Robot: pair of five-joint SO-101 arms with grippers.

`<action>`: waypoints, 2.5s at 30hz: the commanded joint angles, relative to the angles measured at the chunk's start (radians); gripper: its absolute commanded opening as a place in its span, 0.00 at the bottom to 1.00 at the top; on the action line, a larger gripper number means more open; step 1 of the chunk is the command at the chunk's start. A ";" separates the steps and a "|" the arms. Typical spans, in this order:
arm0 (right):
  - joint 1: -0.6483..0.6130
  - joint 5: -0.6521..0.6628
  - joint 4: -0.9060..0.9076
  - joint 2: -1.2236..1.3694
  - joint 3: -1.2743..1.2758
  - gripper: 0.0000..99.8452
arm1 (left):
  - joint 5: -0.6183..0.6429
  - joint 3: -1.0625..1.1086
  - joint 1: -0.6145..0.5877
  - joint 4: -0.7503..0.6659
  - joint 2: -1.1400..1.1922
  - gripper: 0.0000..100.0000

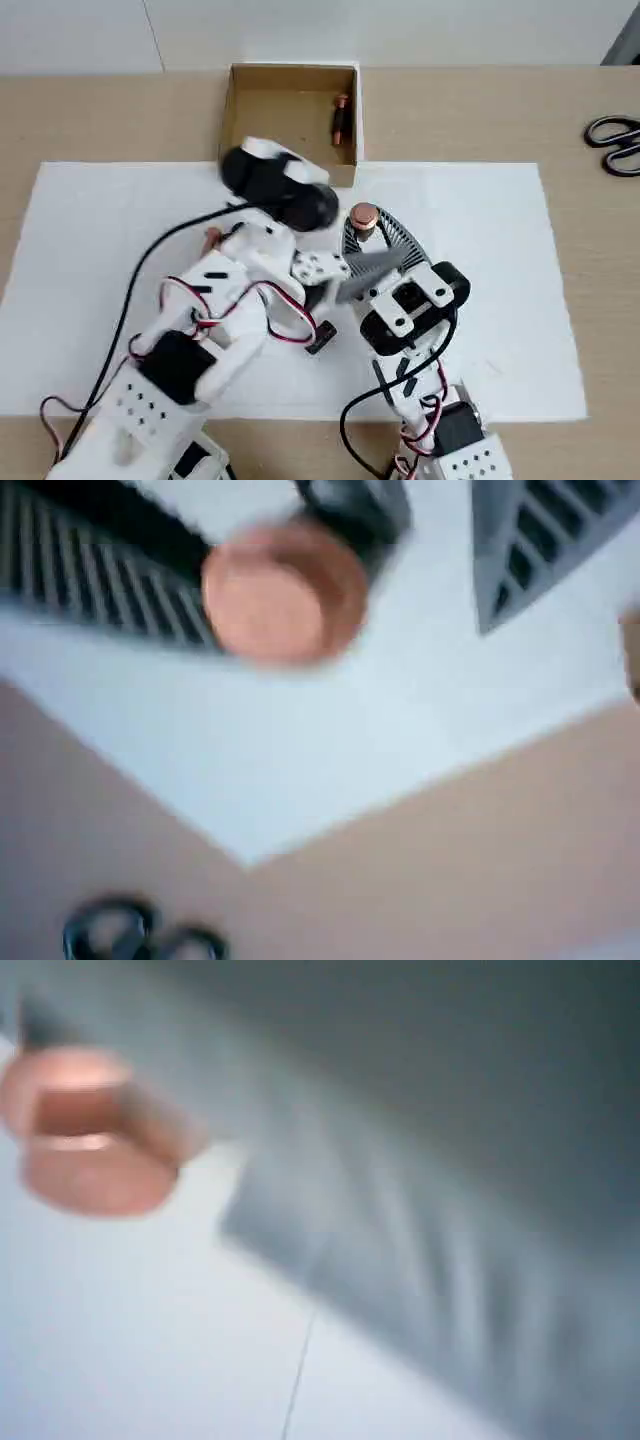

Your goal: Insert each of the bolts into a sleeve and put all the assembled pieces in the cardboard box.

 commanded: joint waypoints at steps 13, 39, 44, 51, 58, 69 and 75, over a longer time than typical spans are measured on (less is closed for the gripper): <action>0.004 0.072 0.527 0.021 -0.212 0.00 | -0.120 0.108 -0.296 0.017 -0.516 0.01; 0.137 0.117 -0.001 1.761 -1.409 0.00 | -0.075 0.504 -0.517 -0.081 -0.891 0.01; 0.130 0.069 -0.202 2.015 -1.593 0.00 | -0.075 0.506 -0.517 -0.081 -0.891 0.01; 0.147 -0.164 -0.213 2.341 -1.932 0.00 | -0.075 0.507 -0.517 -0.081 -0.891 0.01; 0.107 -0.172 -0.211 2.566 -2.119 0.00 | -0.075 0.507 -0.517 -0.080 -0.891 0.01; 0.062 -0.169 -0.074 2.637 -2.153 0.04 | -0.075 0.541 -0.517 -0.080 -0.890 0.01; 0.082 -0.169 0.047 2.629 -2.151 0.24 | -0.075 0.541 -0.517 -0.080 -0.890 0.01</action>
